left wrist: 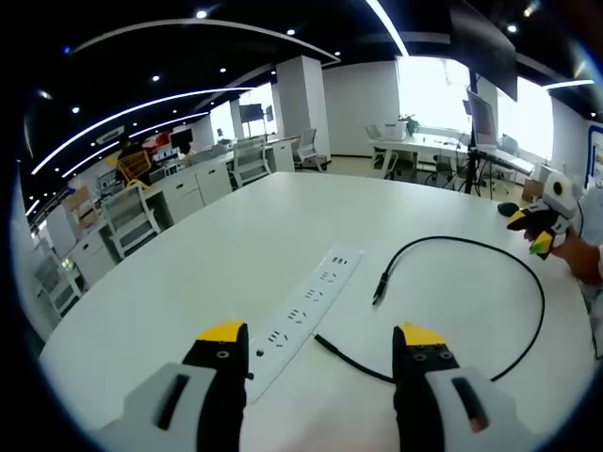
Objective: Find the data cable on the table. Grasp the USB connector end of the cable and insert it into the USB port on the table
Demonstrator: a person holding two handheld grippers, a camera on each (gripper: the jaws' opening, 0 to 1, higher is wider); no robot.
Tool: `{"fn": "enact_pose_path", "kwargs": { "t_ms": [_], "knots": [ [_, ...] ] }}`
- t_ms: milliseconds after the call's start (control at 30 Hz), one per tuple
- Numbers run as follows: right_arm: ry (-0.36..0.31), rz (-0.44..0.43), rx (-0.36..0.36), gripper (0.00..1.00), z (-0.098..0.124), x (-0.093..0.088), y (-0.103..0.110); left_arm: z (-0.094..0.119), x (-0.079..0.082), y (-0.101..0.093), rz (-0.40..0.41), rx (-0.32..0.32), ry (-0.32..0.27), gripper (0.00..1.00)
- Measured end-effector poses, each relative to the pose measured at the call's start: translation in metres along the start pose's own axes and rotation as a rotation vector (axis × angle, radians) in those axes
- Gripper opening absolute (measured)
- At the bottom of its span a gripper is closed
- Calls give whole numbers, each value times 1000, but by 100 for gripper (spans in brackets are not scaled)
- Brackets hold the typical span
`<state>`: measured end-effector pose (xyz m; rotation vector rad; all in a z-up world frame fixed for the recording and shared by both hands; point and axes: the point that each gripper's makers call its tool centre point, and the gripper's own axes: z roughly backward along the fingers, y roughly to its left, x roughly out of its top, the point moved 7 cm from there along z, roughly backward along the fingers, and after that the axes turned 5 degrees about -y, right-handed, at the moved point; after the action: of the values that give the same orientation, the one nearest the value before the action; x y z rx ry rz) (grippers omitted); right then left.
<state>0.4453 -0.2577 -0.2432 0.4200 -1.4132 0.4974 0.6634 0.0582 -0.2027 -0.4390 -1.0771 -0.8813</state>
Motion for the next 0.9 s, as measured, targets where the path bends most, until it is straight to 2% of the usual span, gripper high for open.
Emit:
{"fn": "enact_pose_path", "kwargs": {
  "t_ms": [267,467,900],
  "knots": [
    [21,8,-8,38,-4,-4,-6,-2,-1,1,-1,-3,13,62],
    [30,11,-10,38,-10,-3,-14,0,0,1,0,0,1,62],
    [84,36,11,38,-50,-5,-48,2,0,1,1,1,-6,62]
  ]
}}
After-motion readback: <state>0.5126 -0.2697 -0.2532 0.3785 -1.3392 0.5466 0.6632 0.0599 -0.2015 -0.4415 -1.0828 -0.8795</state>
